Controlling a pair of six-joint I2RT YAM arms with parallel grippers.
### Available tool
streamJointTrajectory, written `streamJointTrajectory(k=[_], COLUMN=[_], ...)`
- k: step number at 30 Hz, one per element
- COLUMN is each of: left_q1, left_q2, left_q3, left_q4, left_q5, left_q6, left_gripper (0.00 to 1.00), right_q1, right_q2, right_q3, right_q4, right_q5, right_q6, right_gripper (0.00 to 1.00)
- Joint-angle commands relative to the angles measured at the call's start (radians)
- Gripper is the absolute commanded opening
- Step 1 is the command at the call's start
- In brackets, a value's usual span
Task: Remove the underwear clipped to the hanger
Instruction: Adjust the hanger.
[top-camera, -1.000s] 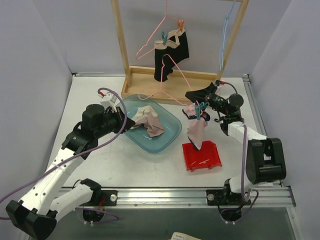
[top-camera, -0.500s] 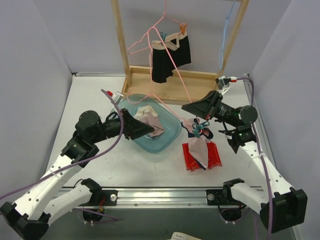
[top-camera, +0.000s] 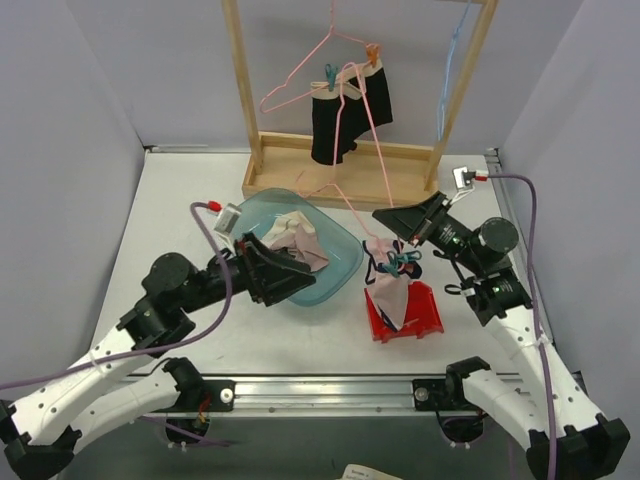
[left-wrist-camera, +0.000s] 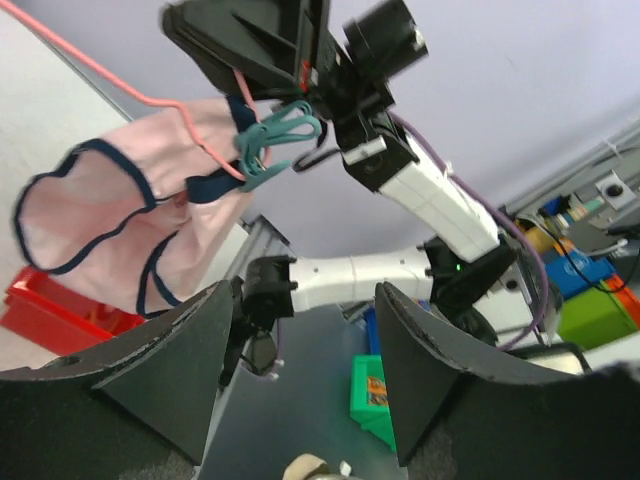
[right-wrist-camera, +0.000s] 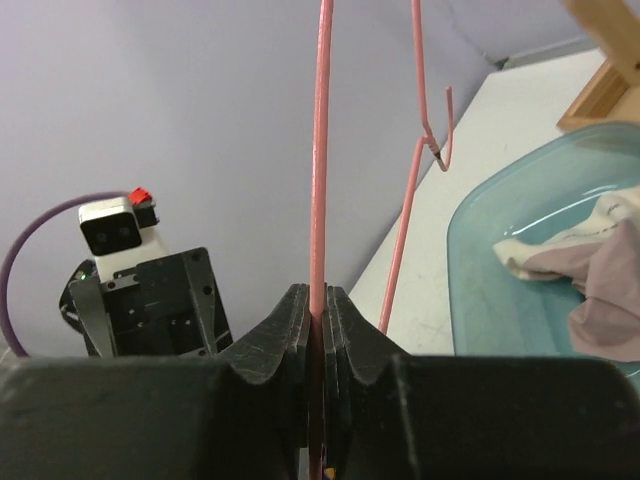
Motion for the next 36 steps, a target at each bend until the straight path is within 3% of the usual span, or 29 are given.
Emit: streamJointTrajectory(k=[1, 4, 8, 12, 17, 20, 24, 32, 36], left_q1=[-0.012, -0.013, -0.013, -0.019, -0.096, -0.123, -0.133, -0.134, -0.114], left_q2=[-0.140, -0.198, -0.219, -0.173, -0.009, 0.091, 0.176, 0.226, 0.258], left_q3=[0.026, 0.003, -0.124, -0.281, -0.330, -0.361, -0.369, -0.379, -0.327], left_q4=[-0.117, -0.221, -0.154, 0.185, 0.508, 0.782, 0.926, 1.021, 1.075], left_q5=[-0.215, -0.310, -0.332, -0.319, -0.362, -0.378, -0.416, -0.638, -0.617], left_q6=[0.094, 0.099, 0.039, -0.028, 0.017, 0.033, 0.045, 0.088, 0.107], left_gripper=[0.69, 0.69, 0.69, 0.70, 0.71, 0.71, 0.71, 0.75, 0.79], right_q1=[0.003, 0.005, 0.005, 0.006, 0.008, 0.009, 0.014, 0.017, 0.019], right_q2=[-0.102, -0.147, -0.189, -0.229, -0.280, -0.282, -0.303, -0.341, -0.378], right_q3=[0.009, -0.020, -0.095, -0.175, -0.294, -0.353, -0.370, -0.431, -0.456], right_q4=[-0.029, 0.036, 0.181, 0.304, 0.533, 0.661, 0.668, 0.688, 0.657], right_q5=[0.147, 0.167, 0.143, 0.141, 0.169, 0.180, 0.184, 0.178, 0.161], right_q6=[-0.075, -0.026, 0.066, 0.178, 0.308, 0.365, 0.373, 0.410, 0.421], right_gripper=[0.00, 0.00, 0.00, 0.00, 0.00, 0.00, 0.00, 0.00, 0.00])
